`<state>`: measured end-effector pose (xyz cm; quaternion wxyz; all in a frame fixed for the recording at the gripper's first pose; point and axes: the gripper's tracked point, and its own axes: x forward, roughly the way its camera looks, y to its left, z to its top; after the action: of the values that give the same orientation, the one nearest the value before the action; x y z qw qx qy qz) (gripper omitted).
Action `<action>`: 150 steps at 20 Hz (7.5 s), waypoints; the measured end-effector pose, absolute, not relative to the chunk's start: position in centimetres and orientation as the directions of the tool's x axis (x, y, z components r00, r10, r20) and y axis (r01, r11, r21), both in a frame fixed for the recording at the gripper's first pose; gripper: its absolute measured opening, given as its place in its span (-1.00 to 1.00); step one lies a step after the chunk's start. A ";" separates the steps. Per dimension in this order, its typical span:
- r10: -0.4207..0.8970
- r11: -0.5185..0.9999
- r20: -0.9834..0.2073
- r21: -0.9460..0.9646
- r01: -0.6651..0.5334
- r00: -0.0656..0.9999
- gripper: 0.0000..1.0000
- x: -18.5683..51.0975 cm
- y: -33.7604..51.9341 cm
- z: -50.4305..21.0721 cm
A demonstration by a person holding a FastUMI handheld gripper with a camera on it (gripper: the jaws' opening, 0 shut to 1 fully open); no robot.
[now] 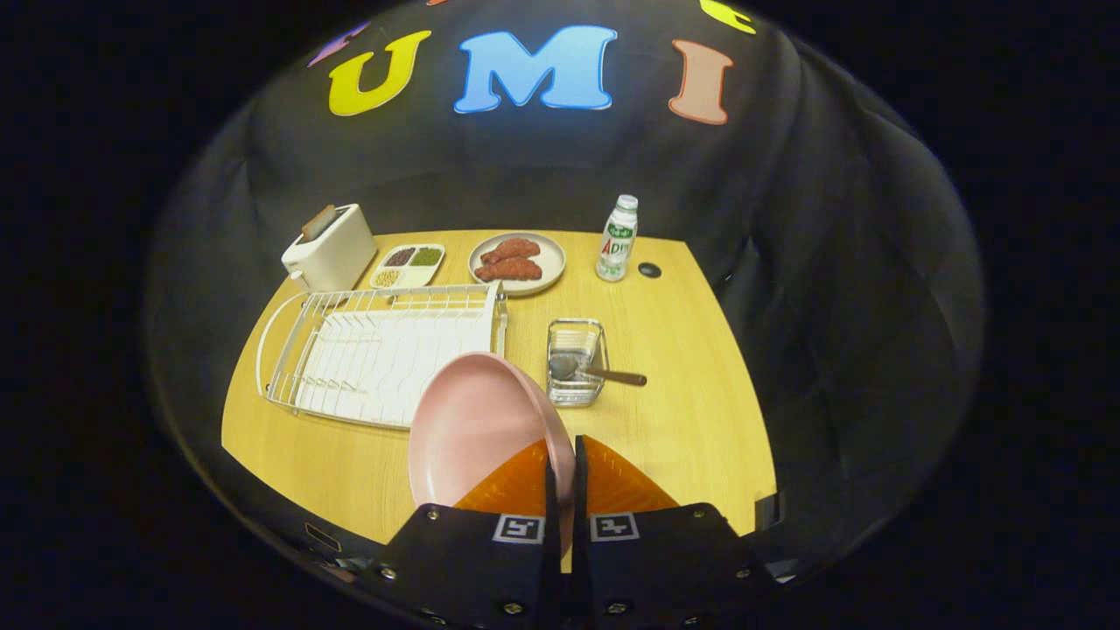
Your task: Take the plate from the dish rack, then take the spoon from the basket and place it into the plate.
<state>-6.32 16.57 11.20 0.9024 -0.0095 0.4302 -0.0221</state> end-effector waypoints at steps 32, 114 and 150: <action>0.241 0.967 -0.887 0.183 -0.178 0.393 -0.78 -6.1 17.5 -5.7; 0.235 0.972 -0.120 0.029 -0.233 0.965 -0.91 2.9 13.9 22.4; 0.516 0.856 -0.301 0.216 -0.470 0.802 -0.81 -6.8 26.4 5.0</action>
<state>-6.81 26.39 5.01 0.9469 0.0652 0.1768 0.2605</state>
